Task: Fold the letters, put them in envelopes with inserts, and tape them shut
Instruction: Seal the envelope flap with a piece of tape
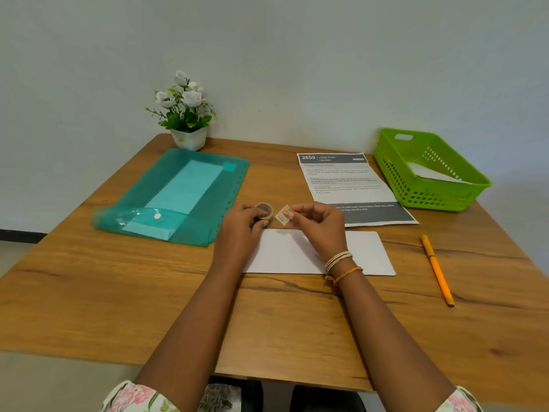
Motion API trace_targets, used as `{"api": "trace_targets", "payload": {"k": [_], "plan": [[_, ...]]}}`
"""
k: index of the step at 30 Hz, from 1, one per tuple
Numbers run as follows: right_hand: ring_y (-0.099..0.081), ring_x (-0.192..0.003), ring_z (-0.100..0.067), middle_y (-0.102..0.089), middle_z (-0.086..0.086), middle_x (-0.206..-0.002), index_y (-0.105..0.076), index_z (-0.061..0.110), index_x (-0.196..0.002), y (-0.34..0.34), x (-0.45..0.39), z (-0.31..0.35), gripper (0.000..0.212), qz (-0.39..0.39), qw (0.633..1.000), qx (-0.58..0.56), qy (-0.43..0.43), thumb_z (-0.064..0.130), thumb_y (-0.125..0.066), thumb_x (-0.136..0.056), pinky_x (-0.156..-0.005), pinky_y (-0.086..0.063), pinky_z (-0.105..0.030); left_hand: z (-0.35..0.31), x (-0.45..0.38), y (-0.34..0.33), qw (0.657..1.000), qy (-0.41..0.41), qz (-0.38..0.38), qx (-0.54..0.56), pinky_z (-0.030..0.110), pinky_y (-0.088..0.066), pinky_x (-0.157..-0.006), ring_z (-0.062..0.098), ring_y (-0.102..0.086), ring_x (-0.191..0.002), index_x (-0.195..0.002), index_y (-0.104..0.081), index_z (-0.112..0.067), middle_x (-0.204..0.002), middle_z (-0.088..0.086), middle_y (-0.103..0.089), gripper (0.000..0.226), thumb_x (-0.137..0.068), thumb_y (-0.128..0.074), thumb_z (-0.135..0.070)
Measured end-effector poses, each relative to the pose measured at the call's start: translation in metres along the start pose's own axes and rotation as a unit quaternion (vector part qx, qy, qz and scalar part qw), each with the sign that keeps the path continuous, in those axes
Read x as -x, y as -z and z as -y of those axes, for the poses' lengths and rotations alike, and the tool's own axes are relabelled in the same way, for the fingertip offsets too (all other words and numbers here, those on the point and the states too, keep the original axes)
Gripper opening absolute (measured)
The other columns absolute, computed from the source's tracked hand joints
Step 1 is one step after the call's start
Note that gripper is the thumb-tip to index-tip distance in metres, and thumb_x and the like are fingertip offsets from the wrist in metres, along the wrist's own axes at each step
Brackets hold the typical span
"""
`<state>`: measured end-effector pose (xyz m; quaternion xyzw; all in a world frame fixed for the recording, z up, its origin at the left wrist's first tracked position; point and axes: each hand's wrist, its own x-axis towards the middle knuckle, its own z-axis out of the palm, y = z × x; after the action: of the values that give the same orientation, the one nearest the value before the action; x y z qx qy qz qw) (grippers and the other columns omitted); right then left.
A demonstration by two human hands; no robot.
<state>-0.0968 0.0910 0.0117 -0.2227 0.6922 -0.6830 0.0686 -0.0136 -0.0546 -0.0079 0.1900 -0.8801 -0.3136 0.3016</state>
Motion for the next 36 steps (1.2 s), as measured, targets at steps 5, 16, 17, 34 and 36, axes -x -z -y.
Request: {"api": "trace_targets", "payload": {"k": [5, 16, 17, 34, 36], "plan": [[-0.071, -0.078, -0.019, -0.073, -0.007, -0.082, -0.072, 0.01, -0.083, 0.016, 0.0, 0.013, 0.011, 0.009, 0.998, -0.047, -0.043, 0.0, -0.073, -0.079, -0.071, -0.059, -0.027, -0.004, 0.004, 0.003, 0.999, -0.019, -0.009, -0.024, 0.037, -0.047, -0.092, 0.02, -0.049, -0.12, -0.115, -0.065, -0.023, -0.133, 0.004, -0.05, 0.033, -0.083, -0.072, -0.023], [-0.064, -0.068, -0.018, -0.069, -0.01, -0.077, -0.071, 0.009, -0.079, 0.124, -0.005, 0.028, 0.01, 0.02, 0.984, 0.066, -0.162, -0.001, -0.072, -0.079, -0.063, -0.059, -0.022, -0.07, 0.016, -0.019, 0.987, -0.158, 0.015, 0.005, 0.032, -0.049, -0.08, 0.015, -0.06, -0.091, -0.091, -0.072, -0.017, -0.098, -0.001, -0.068, 0.008, -0.085, -0.067, -0.015], [-0.063, -0.068, -0.018, -0.068, -0.011, -0.077, -0.071, 0.007, -0.08, 0.131, -0.007, 0.028, 0.009, 0.025, 0.981, 0.088, -0.172, -0.001, -0.072, -0.079, -0.06, -0.058, -0.02, -0.079, 0.017, -0.028, 0.987, -0.149, 0.047, 0.033, 0.028, -0.048, -0.08, 0.015, -0.061, -0.092, -0.093, -0.072, -0.017, -0.1, 0.0, -0.068, 0.009, -0.087, -0.066, -0.017], [-0.065, -0.071, -0.02, -0.068, -0.01, -0.077, -0.069, 0.011, -0.07, 0.151, -0.029, 0.013, 0.016, 0.029, 0.935, 0.246, -0.252, -0.002, -0.072, -0.08, -0.072, -0.059, -0.03, -0.094, 0.026, -0.092, 0.943, -0.247, 0.206, -0.091, 0.039, -0.032, -0.1, 0.011, -0.043, -0.131, -0.13, -0.058, -0.036, -0.141, -0.015, -0.05, 0.033, -0.1, -0.044, -0.031], [-0.065, -0.074, -0.021, -0.068, -0.011, -0.08, -0.069, 0.012, -0.069, 0.15, -0.03, 0.013, 0.017, 0.032, 0.933, 0.252, -0.254, -0.001, -0.072, -0.08, -0.077, -0.058, -0.033, -0.096, 0.027, -0.092, 0.938, -0.245, 0.22, -0.106, 0.04, -0.027, -0.104, 0.012, -0.038, -0.134, -0.134, -0.052, -0.038, -0.144, -0.016, -0.045, 0.036, -0.102, -0.039, -0.032]]}}
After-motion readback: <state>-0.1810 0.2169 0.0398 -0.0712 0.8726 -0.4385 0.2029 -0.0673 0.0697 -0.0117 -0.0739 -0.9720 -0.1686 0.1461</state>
